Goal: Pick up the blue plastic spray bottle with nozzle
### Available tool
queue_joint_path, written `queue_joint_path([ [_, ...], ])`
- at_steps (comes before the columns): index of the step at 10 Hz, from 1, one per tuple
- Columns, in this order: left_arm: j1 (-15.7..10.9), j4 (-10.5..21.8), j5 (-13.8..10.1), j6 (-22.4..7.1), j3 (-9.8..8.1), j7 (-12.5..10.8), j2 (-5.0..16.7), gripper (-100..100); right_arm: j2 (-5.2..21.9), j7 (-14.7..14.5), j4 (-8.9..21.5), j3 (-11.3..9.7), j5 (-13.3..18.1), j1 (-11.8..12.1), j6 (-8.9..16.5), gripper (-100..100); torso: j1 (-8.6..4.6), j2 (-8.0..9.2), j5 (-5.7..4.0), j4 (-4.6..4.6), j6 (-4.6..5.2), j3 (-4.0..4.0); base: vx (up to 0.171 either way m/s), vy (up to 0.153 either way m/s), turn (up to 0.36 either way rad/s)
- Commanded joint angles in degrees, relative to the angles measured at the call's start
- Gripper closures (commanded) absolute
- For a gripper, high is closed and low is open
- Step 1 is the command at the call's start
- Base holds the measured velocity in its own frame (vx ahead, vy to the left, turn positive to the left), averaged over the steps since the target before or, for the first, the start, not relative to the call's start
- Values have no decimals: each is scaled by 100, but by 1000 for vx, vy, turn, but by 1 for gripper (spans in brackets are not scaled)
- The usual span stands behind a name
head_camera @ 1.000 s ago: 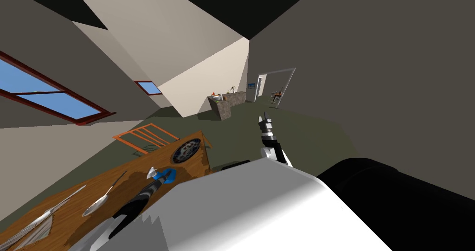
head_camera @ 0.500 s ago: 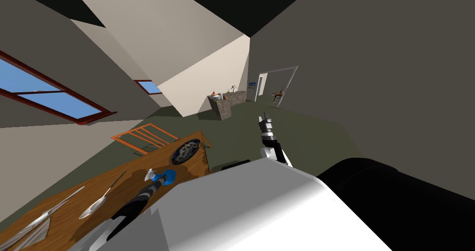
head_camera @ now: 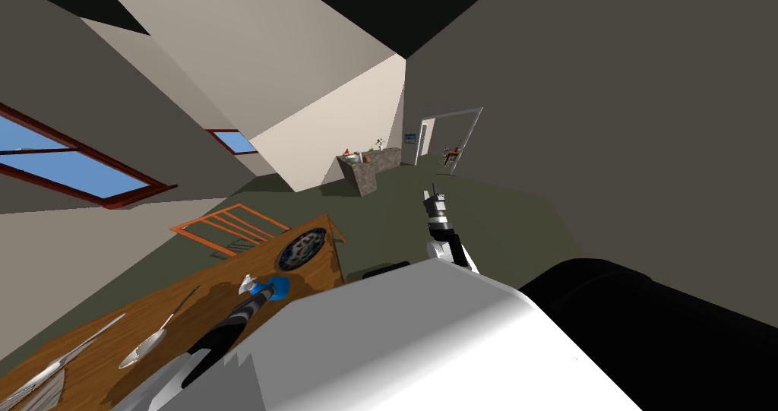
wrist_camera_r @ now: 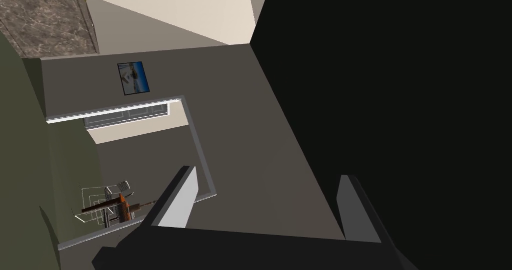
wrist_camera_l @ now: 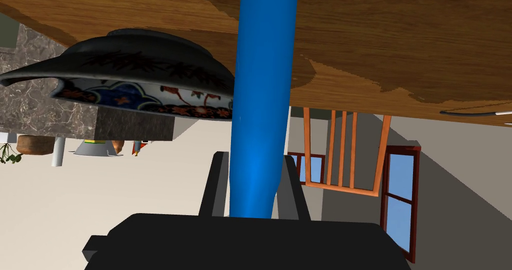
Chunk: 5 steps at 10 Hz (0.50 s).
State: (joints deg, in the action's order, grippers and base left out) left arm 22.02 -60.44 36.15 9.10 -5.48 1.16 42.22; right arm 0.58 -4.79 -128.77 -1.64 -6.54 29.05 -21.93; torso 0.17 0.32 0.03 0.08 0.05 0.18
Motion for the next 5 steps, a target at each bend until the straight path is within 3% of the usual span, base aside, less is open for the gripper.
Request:
queue_joint_path([
  [1, -22, -49, -59, -163, 53, -3, 18, 100, 0, 0, 0, 0, 0, 0, 0, 0, 0, 0, 0, 0, 0, 0, -100, 37, -80],
  [3, 4, -359, -276, -535, 269, -58, 98, 100, 0, 0, 0, 0, 0, 0, 0, 0, 1, 14, -2, 1, -9, 7, -121, 40, -121],
  [4, 4, -359, -276, -639, 269, -58, 98, 100, 0, 0, 0, 0, 0, 0, 0, 0, -2, 15, -1, 3, -4, 9, -81, 20, -73],
  [5, 17, -514, -385, -845, 376, -85, 138, 100, 0, 0, 0, 0, 0, 1, 0, 0, -6, 5, -4, 0, -11, 4, -75, 21, -75],
])
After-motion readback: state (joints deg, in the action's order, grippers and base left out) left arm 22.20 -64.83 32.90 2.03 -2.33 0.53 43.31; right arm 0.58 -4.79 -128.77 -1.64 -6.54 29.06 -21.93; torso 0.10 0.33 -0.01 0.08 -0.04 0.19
